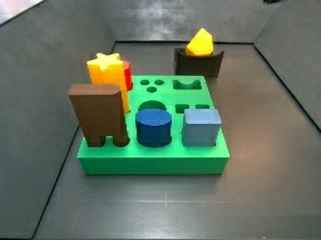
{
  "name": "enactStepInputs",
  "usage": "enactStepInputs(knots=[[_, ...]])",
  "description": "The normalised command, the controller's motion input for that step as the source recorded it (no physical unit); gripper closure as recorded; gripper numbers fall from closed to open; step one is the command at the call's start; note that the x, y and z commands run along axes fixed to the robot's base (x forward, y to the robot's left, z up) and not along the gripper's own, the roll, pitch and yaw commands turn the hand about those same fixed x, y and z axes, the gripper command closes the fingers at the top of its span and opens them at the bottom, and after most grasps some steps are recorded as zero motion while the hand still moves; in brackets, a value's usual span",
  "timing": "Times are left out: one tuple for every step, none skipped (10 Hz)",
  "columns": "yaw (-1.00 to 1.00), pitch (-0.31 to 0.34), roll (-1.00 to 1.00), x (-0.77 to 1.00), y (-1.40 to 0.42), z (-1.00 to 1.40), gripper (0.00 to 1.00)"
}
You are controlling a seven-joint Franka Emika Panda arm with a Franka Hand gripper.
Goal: Pick up the 3 prong object. Move up. Place the 3 prong object on the fixture. Regrasp the 3 prong object. Move to above the board. Insert the 3 prong object.
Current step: Regrasp the 3 prong object.
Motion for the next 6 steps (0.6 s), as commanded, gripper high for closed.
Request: enactStepInputs(knots=[[0.19,0.189,0.82,0.16,-0.05,-0.03,0.0],[0.21,0.17,0.64,0.18,-0.05,-0.03,0.0],[0.22,0.15,0.46,0.2,-0.06,-0.03,0.0],[0.23,0.117,0.27,0.22,-0.04,-0.02,0.0],[0.23,0.086,0.2,0.22,-0.04,-0.02,0.0],[0.22,0.056,0.18,0.2,-0.05,-0.02,0.0]])
